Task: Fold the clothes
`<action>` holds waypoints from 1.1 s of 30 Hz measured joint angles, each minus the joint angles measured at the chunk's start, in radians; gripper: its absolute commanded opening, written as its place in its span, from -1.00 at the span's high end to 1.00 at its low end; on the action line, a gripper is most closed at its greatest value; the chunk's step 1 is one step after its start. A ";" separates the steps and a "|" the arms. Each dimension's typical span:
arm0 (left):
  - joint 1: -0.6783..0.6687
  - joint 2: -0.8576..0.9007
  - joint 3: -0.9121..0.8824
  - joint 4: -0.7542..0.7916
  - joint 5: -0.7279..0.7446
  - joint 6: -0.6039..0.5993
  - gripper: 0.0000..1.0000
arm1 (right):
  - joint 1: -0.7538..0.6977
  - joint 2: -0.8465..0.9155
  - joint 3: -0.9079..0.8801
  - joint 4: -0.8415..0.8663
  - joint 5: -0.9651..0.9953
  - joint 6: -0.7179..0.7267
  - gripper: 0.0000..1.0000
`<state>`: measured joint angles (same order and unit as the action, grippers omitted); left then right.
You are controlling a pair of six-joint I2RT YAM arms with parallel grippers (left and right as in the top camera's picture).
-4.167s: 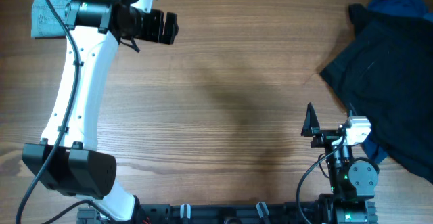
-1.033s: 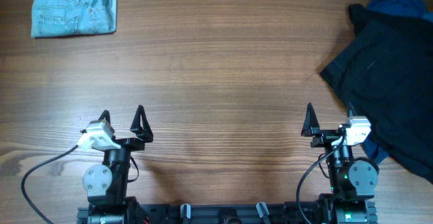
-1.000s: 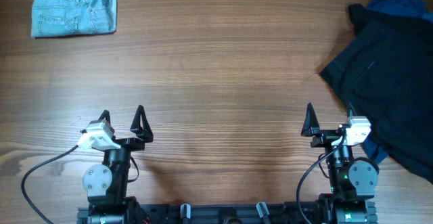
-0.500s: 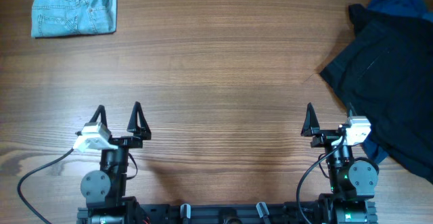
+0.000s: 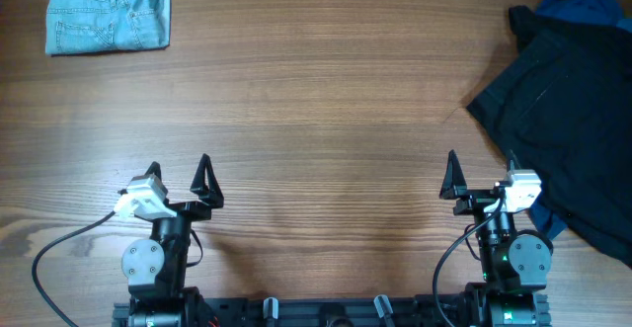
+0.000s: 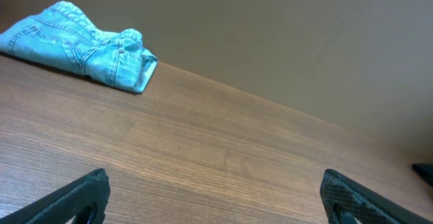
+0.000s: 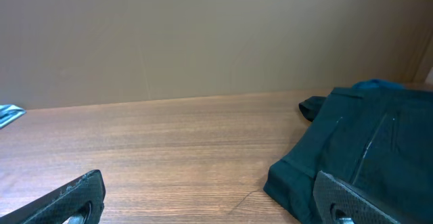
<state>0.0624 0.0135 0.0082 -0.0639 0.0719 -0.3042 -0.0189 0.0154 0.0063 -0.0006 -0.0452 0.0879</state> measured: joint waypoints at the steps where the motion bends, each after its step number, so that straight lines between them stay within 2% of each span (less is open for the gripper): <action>1: 0.000 0.000 0.000 0.000 0.000 0.004 -1.00 | 0.000 0.000 0.000 0.000 0.000 0.000 -0.99; 12: 0.000 0.000 0.000 0.007 0.064 0.178 -1.00 | 0.000 0.000 0.000 0.000 0.000 0.000 -0.99; 33: 0.000 0.000 0.000 0.008 0.076 0.199 -0.99 | 0.000 0.000 0.000 0.000 0.000 0.000 -0.99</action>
<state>0.0624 0.0135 0.0082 -0.0563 0.1474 -0.1051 -0.0189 0.0154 0.0063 -0.0006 -0.0452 0.0879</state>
